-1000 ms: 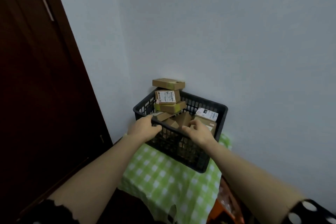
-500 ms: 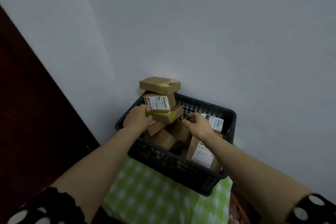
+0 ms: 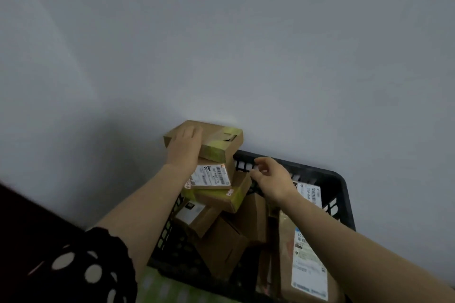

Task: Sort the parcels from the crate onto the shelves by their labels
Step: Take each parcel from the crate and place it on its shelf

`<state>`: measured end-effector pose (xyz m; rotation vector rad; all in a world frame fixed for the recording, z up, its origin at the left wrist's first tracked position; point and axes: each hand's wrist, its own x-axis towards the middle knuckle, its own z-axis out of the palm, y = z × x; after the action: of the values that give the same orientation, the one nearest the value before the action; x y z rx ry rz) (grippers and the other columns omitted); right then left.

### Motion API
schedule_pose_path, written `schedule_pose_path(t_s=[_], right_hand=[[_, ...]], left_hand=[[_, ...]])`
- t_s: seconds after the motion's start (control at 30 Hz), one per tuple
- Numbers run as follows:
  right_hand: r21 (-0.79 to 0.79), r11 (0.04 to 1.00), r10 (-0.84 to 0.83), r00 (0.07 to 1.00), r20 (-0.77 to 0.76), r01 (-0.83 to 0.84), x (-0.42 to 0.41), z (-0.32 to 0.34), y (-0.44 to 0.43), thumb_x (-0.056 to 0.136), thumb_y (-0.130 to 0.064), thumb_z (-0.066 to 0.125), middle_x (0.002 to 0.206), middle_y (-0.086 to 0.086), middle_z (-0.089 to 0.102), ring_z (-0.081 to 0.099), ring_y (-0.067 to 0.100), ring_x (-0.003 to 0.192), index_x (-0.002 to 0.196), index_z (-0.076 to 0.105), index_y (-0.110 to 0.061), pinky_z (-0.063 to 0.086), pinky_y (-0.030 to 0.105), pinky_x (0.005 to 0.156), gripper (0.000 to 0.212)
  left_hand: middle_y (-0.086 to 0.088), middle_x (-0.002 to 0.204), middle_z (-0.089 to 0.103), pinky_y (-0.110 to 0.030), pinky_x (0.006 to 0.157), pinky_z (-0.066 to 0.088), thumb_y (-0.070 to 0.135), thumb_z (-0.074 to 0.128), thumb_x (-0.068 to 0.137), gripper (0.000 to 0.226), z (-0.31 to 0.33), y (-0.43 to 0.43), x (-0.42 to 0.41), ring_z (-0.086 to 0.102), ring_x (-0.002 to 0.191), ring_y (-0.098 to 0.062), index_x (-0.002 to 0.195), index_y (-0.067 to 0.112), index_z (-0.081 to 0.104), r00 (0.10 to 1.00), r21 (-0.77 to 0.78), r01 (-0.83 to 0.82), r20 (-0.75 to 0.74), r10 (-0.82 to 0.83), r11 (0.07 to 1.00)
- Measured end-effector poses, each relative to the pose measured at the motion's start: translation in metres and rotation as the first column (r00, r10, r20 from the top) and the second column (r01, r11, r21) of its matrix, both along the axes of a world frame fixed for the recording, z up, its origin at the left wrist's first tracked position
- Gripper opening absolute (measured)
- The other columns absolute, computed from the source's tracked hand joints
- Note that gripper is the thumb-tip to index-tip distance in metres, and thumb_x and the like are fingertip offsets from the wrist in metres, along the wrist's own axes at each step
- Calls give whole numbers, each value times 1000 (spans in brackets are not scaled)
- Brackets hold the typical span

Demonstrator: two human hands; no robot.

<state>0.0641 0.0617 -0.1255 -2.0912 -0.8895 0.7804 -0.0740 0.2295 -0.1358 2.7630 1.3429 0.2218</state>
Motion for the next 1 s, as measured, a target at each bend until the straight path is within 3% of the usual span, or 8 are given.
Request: schedule_pose_path(t_s=[0.2, 0.33, 0.47, 0.57, 0.7, 0.77, 0.83, 1.0], right_hand=[[-22, 999, -45, 999, -19, 44, 5, -18, 20, 94, -22, 55, 128, 4, 55, 53, 14, 112, 135, 47, -16, 45, 24, 82, 41], [-39, 998, -46, 998, -42, 45, 7, -26, 20, 95, -21, 55, 131, 4, 55, 52, 16, 119, 135, 47, -16, 44, 27, 95, 42], [-21, 999, -44, 997, -59, 43, 7, -27, 16, 94, -21, 56, 126, 4, 58, 54, 16, 114, 132, 50, -15, 44, 26, 94, 39], [22, 996, -78, 990, -118, 81, 7, -17, 11, 94, -18, 56, 118, 5, 61, 57, 17, 105, 128, 53, -13, 45, 24, 85, 34], [101, 986, -98, 953, -286, 132, 4, 9, -1, 94, -15, 56, 107, 6, 62, 60, 19, 95, 122, 55, -8, 49, 30, 83, 29], [124, 985, -71, 942, -329, 117, 0, 21, -8, 92, -19, 59, 107, 6, 62, 60, 21, 99, 123, 55, -6, 50, 39, 92, 34], [158, 986, 3, 937, -350, 56, -8, 37, -22, 90, -30, 62, 110, 4, 63, 60, 19, 102, 121, 56, -10, 50, 41, 93, 38], [295, 947, 274, 798, -536, -127, -32, 75, -78, 89, -34, 60, 101, 6, 72, 67, 13, 83, 107, 64, -15, 50, 23, 67, 27]], left_hand=[[-9, 150, 29, -35, 117, 12, -3, 54, 84, 74, -25, 32, 12, 25, 139, -24, 148, 10, 20, 971, 42, 171, -178, -161, 984], [-8, 149, 32, -36, 119, 12, 2, 56, 84, 73, -34, 38, 14, 29, 138, -24, 148, 11, 21, 959, 62, 218, -199, -202, 974], [-7, 144, 40, -32, 111, 25, 7, 55, 86, 61, -24, 41, 6, 35, 133, -23, 143, 13, 33, 970, 15, 241, -34, -240, 970], [-7, 134, 49, -31, 94, 38, 11, 61, 83, 57, 4, 30, -8, 46, 122, -23, 137, 13, 43, 954, -27, 201, 232, -189, 979], [-1, 114, 57, -28, 84, 45, 13, 71, 79, 51, 59, -8, -19, 56, 101, -18, 126, 9, 54, 775, -272, 33, 615, 147, 962], [-3, 111, 65, -31, 85, 51, 8, 70, 81, 39, 83, -33, -26, 63, 97, -19, 118, 7, 60, 601, -537, 95, 702, 382, 838], [-10, 108, 69, -34, 85, 54, 2, 65, 84, 26, 104, -70, -41, 66, 96, -23, 110, 7, 64, 436, -672, 216, 716, 546, 709], [-7, 92, 71, -32, 80, 55, 1, 57, 88, 16, 141, -174, -85, 66, 80, -19, 98, 9, 67, 316, -714, 261, 699, 641, 650]])
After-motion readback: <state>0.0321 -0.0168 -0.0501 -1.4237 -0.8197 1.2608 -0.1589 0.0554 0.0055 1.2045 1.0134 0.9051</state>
